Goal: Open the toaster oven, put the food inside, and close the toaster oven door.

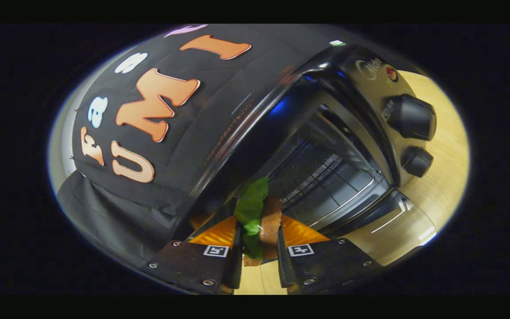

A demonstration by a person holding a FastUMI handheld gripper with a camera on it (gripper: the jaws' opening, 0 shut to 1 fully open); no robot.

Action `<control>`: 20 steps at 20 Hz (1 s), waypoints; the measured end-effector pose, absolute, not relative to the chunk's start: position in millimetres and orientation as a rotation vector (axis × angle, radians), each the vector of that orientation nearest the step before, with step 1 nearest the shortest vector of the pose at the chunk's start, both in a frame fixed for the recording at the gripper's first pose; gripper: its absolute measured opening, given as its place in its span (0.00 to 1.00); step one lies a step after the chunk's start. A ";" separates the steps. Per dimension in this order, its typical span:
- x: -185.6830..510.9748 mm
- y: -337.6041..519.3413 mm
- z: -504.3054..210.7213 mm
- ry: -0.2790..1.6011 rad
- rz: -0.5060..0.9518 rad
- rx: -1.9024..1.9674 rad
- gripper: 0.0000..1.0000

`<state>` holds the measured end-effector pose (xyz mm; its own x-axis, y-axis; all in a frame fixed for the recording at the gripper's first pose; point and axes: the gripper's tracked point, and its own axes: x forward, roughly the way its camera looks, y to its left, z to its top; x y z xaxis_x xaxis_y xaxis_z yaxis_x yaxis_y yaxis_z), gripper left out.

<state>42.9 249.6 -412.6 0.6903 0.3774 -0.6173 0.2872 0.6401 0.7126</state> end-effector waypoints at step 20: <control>-32.6 193.6 -390.5 0.981 0.165 0.415 0.78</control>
<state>-32.6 193.6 -390.5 0.5511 0.3196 -0.7708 0.0496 0.9096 0.4126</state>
